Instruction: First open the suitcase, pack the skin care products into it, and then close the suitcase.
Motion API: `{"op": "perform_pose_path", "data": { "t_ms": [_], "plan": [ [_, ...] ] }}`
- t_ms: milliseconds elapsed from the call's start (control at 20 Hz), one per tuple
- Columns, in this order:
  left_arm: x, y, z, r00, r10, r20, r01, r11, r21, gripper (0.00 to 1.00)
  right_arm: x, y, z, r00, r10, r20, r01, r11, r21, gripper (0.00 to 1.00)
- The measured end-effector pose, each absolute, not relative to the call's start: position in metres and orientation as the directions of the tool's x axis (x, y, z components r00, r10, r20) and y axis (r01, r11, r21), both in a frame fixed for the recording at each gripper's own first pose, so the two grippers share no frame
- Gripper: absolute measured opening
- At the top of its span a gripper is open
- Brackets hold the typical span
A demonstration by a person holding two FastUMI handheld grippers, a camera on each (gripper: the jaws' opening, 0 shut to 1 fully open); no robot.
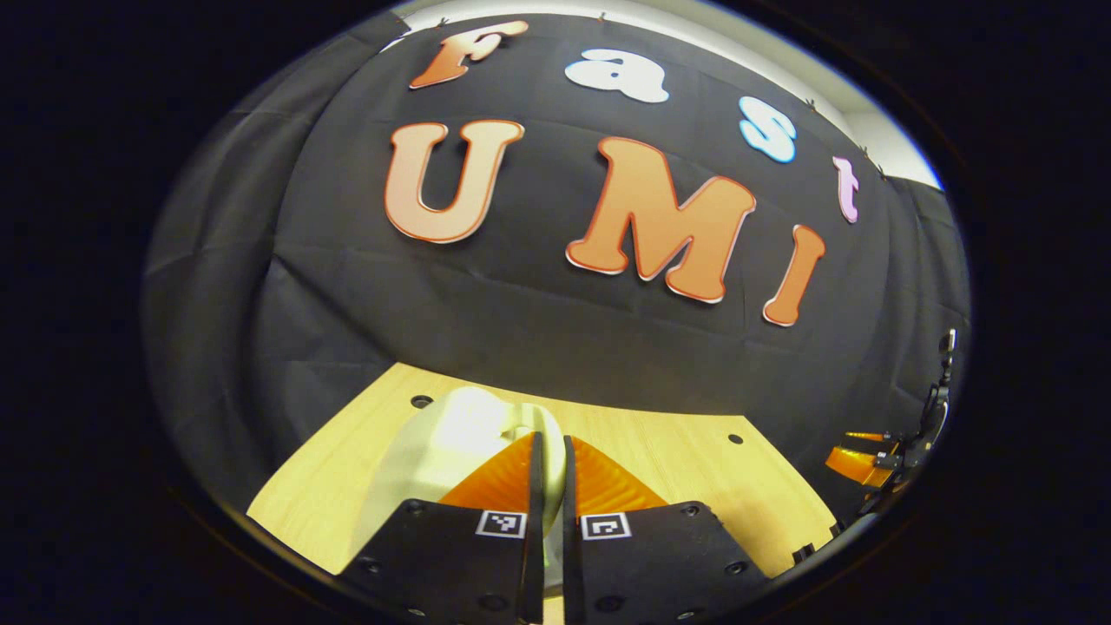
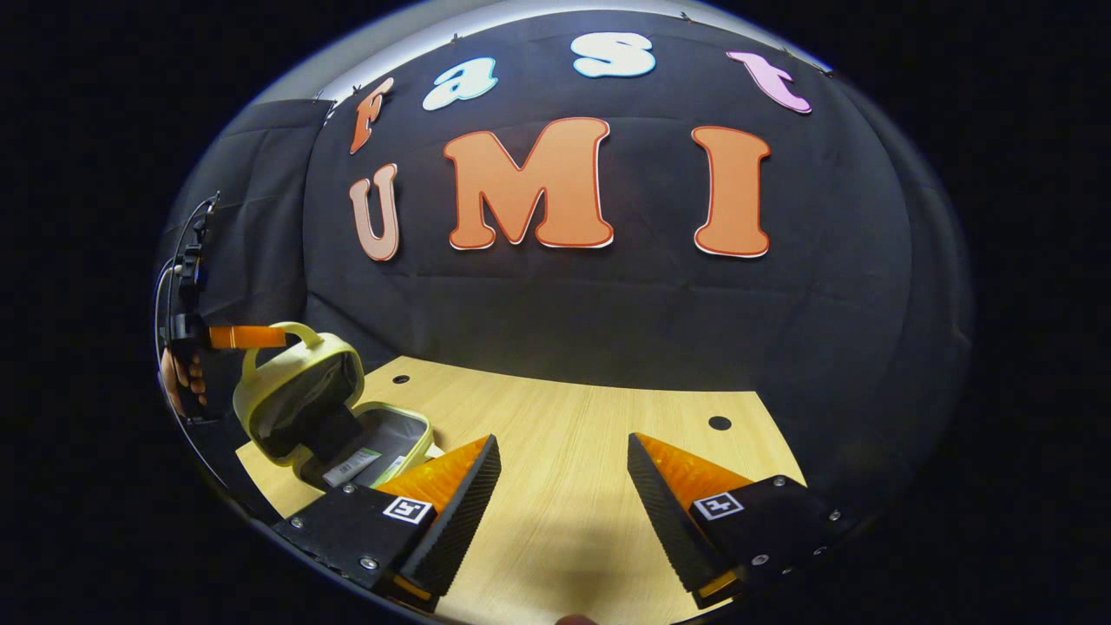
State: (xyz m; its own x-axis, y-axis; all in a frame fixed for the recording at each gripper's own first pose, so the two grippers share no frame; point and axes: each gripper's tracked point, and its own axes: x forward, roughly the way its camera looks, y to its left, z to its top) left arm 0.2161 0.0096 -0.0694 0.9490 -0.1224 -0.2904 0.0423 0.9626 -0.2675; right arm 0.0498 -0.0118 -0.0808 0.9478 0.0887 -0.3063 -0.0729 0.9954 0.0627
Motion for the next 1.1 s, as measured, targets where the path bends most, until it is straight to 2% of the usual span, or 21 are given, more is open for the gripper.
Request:
{"op": "perform_pose_path", "data": {
  "t_ms": [400, 550, 600, 650, 750, 850, 900, 1000, 1100],
  "plan": [
    [0.211, -0.113, -0.165, 0.854, -0.178, -0.489, 0.136, 0.983, -0.120, 0.09, 0.049, -0.040, -0.089, 0.946, 0.114, -0.305, -0.095, 0.993, 0.075, 0.94],
    [0.211, -0.130, -0.175, 0.864, -0.151, -0.481, 0.142, 0.988, -0.054, 0.27, 0.043, -0.053, -0.084, 0.953, 0.104, -0.283, -0.088, 0.994, 0.070, 0.94],
    [0.211, -0.130, -0.169, 0.871, -0.141, -0.471, 0.139, 0.990, -0.041, 0.41, 0.042, -0.055, -0.081, 0.957, 0.098, -0.273, -0.082, 0.994, 0.068, 0.94],
    [0.212, -0.132, -0.161, 0.880, -0.140, -0.453, 0.137, 0.990, -0.038, 0.43, 0.042, -0.058, -0.077, 0.961, 0.094, -0.261, -0.079, 0.995, 0.068, 0.94],
    [0.213, -0.140, -0.135, 0.904, -0.150, -0.400, 0.133, 0.989, -0.070, 0.59, 0.042, -0.060, -0.068, 0.969, 0.080, -0.233, -0.068, 0.996, 0.058, 0.94],
    [0.218, -0.148, -0.109, 0.932, -0.138, -0.335, 0.117, 0.990, -0.083, 0.84, 0.041, -0.060, -0.053, 0.980, 0.063, -0.190, -0.058, 0.998, 0.033, 0.94],
    [0.219, -0.151, -0.098, 0.946, -0.118, -0.302, 0.100, 0.992, -0.074, 0.92, 0.042, -0.059, -0.047, 0.984, 0.049, -0.170, -0.046, 0.999, 0.021, 0.94],
    [0.219, -0.152, -0.079, 0.971, -0.061, -0.233, 0.043, 0.996, -0.079, 0.93, 0.043, -0.053, -0.031, 0.992, 0.037, -0.119, -0.035, 0.999, 0.017, 0.94],
    [0.216, -0.163, -0.057, 0.986, -0.046, -0.161, 0.030, 0.995, -0.099, 0.94, 0.041, -0.046, -0.015, 0.998, 0.041, -0.057, -0.040, 0.999, 0.011, 0.93]
  ]
}}
